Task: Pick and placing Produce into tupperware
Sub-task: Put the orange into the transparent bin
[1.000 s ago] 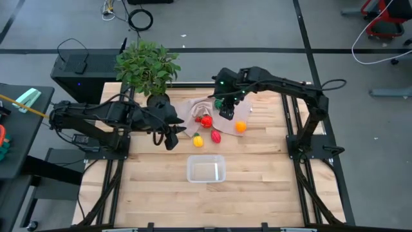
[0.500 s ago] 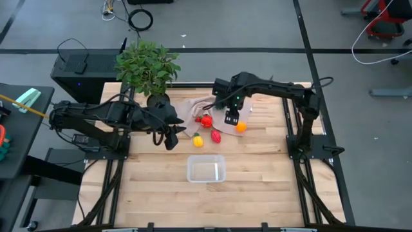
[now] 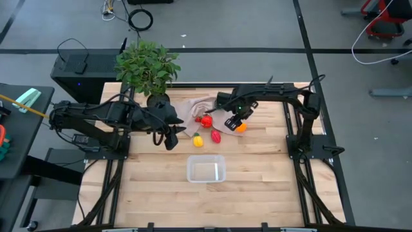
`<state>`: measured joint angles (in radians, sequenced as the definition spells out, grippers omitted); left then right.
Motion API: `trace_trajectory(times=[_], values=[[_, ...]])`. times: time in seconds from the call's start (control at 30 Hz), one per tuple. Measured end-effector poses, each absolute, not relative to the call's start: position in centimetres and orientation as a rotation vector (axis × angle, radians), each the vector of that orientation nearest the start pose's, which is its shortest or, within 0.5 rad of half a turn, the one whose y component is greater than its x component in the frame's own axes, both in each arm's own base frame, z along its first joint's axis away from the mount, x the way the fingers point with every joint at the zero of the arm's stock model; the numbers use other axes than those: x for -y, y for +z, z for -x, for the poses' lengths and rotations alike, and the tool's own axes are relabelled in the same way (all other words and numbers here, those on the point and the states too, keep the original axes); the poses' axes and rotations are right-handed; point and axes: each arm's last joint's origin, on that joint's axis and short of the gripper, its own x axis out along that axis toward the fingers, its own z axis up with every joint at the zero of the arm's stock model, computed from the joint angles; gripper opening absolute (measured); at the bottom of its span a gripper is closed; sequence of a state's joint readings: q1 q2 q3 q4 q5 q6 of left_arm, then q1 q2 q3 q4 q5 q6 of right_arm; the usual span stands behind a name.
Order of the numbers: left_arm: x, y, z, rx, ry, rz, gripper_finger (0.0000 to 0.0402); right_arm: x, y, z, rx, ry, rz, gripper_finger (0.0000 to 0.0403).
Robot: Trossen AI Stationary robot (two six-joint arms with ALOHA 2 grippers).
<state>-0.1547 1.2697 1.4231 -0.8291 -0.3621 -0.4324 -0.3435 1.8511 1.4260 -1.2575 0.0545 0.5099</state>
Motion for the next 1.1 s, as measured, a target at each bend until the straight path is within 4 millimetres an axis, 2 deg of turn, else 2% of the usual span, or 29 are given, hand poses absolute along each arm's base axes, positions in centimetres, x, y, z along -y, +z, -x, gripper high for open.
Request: trace_trajectory(times=[0.2,0.37,0.67,0.83,1.1], values=[[2.82,39.31,-24.73,-0.597,0.336,0.243,0.0137,11.59,21.12,-30.79,-1.561,-0.835,-0.515,0.0201],[2.82,39.3,-24.73,-0.597,0.335,0.242,0.0141,11.59,21.6,-30.69,-1.551,-0.84,-0.505,0.0201],[2.79,39.11,-24.57,-0.622,0.34,0.234,0.0133,11.11,21.71,-31.31,-1.509,-0.683,-0.714,0.0205],[2.77,39.03,-24.5,-0.633,0.342,0.23,0.0139,11.15,21.71,-31.34,-1.501,-0.697,-0.734,0.0243],[2.78,39.02,-24.5,-0.634,0.343,0.23,0.0153,11.19,21.68,-31.32,-1.482,-0.759,-0.778,0.034]])
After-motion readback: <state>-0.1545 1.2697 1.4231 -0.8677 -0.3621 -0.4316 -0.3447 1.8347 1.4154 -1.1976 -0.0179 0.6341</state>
